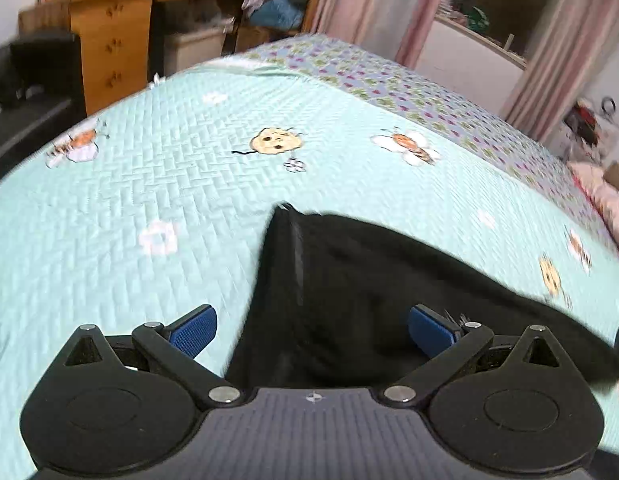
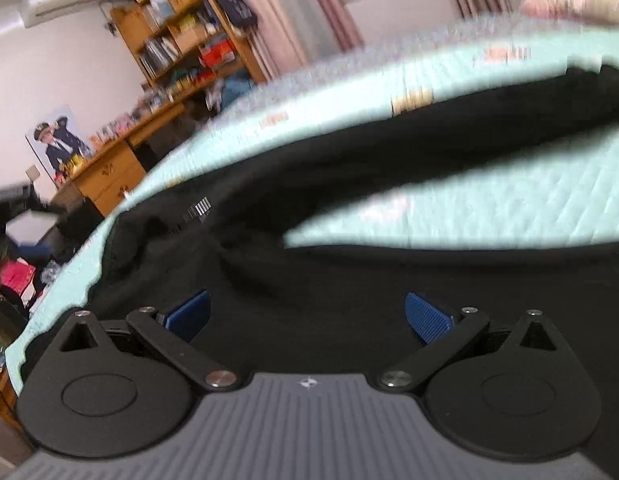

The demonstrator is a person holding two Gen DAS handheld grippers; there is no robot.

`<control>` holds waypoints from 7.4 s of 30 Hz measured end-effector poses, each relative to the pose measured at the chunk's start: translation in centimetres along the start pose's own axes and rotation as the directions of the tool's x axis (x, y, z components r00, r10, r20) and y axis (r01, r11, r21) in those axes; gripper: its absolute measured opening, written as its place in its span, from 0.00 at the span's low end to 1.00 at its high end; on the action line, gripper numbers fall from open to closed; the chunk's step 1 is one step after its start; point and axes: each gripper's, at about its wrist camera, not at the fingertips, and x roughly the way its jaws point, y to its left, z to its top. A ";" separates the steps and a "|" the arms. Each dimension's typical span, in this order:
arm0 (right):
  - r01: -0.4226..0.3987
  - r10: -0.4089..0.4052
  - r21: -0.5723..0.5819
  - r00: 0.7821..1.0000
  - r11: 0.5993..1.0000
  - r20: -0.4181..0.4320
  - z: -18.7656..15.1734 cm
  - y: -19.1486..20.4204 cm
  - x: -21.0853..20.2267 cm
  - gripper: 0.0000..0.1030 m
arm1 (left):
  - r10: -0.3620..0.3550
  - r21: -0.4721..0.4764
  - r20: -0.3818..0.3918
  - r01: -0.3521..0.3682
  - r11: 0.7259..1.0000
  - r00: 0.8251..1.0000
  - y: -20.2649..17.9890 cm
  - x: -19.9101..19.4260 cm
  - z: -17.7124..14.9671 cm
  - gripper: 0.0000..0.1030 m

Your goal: Fold clothes

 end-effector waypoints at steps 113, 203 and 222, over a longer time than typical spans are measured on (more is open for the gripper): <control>0.057 -0.385 0.542 0.766 0.839 0.515 34.1 -24.5 -4.4 0.27 | -0.075 0.410 -0.390 0.247 0.878 0.918 -17.0 1.8 -20.9 0.99; 0.009 0.007 -0.243 0.998 0.970 0.064 -1.9 2.3 3.1 0.94 | 0.020 -0.043 -0.143 -0.027 0.999 0.990 1.9 15.6 9.8 0.57; -0.010 0.026 -0.218 0.997 0.976 0.069 -1.8 1.9 3.1 0.94 | -0.010 0.024 -0.183 0.015 1.000 0.983 1.7 13.6 9.5 0.32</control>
